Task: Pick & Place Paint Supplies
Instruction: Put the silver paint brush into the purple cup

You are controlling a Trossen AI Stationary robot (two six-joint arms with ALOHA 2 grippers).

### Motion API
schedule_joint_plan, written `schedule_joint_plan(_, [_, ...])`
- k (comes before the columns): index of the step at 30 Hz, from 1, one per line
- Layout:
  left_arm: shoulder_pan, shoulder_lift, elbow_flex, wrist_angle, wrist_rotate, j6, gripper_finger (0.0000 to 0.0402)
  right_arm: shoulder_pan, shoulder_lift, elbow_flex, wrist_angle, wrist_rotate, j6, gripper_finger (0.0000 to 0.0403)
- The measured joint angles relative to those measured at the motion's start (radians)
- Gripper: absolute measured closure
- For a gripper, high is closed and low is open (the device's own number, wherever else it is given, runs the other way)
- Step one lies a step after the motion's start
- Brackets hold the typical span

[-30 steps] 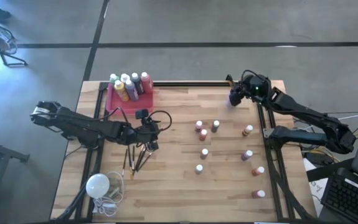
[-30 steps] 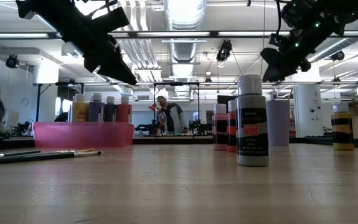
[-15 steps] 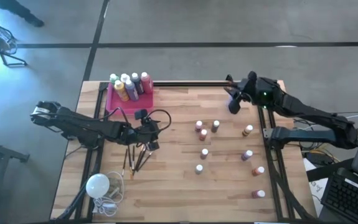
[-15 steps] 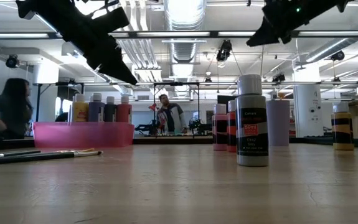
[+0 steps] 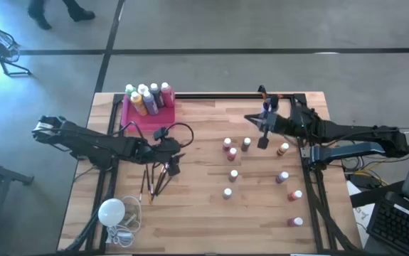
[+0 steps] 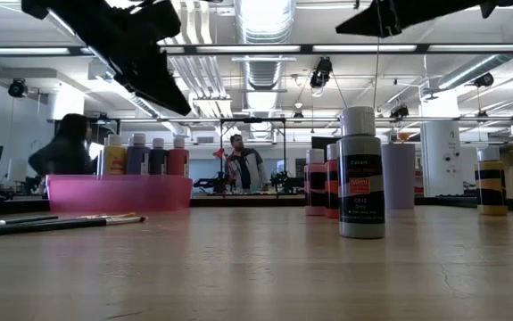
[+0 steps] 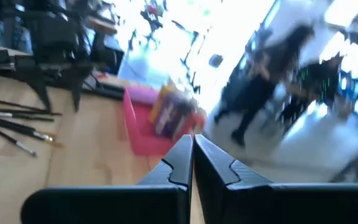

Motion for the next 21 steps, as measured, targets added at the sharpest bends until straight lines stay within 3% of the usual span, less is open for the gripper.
schedule_joint_plan(4, [-0.007, 0.001, 0.055, -0.049, 0.164, -0.151, 0.0235, 0.052, 0.013, -0.037, 0.153, 0.002, -0.108, 0.0391])
schedule_joint_plan(8, [-0.040, 0.022, 0.137, -0.224, 0.115, -0.317, 0.0252, 0.074, 0.015, -0.047, 0.222, 0.000, -0.161, 0.0394])
schedule_joint_plan(12, [-0.067, 0.056, 0.175, -0.346, 0.062, -0.449, 0.0271, 0.072, 0.015, -0.048, 0.203, 0.003, -0.073, 0.0394])
schedule_joint_plan(16, [-0.092, 0.085, 0.168, -0.374, 0.073, -0.538, 0.0282, 0.073, 0.017, -0.048, 0.178, 0.002, -0.045, 0.0394])
schedule_joint_plan(21, [-0.155, 0.102, 0.168, -0.519, 0.163, -0.694, 0.0294, 0.073, 0.017, -0.048, 0.173, 0.002, -0.042, 0.0394])
